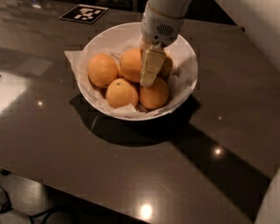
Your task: Pick orange from white bowl
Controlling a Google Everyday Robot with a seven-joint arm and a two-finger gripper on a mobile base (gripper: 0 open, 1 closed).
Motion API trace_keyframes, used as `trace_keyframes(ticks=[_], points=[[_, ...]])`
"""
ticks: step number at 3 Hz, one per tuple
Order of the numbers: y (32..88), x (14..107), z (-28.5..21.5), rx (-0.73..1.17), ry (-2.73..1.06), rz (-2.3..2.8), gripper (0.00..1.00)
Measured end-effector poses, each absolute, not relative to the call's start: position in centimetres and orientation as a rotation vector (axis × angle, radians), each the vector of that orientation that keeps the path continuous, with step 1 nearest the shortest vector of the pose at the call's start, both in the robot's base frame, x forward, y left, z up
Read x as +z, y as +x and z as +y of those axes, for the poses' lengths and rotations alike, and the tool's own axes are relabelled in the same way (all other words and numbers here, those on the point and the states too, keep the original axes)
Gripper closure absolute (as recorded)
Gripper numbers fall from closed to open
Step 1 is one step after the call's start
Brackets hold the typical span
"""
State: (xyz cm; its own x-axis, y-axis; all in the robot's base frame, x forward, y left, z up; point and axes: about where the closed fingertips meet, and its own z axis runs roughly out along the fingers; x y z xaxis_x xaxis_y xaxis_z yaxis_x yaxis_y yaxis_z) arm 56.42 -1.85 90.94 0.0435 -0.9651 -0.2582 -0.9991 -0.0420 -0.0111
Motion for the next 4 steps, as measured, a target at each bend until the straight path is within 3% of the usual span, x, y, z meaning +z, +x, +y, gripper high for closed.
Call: trace_keyframes(ticks=[2, 3, 4], points=[[56.4, 91.1, -1.8, 0.279, -2.13, 2.035, 0.91], [56.4, 91.1, -1.8, 0.279, -2.129, 2.035, 1.0], [55.8, 92.1, -2.1, 0.282, -2.065, 2.01, 1.0]])
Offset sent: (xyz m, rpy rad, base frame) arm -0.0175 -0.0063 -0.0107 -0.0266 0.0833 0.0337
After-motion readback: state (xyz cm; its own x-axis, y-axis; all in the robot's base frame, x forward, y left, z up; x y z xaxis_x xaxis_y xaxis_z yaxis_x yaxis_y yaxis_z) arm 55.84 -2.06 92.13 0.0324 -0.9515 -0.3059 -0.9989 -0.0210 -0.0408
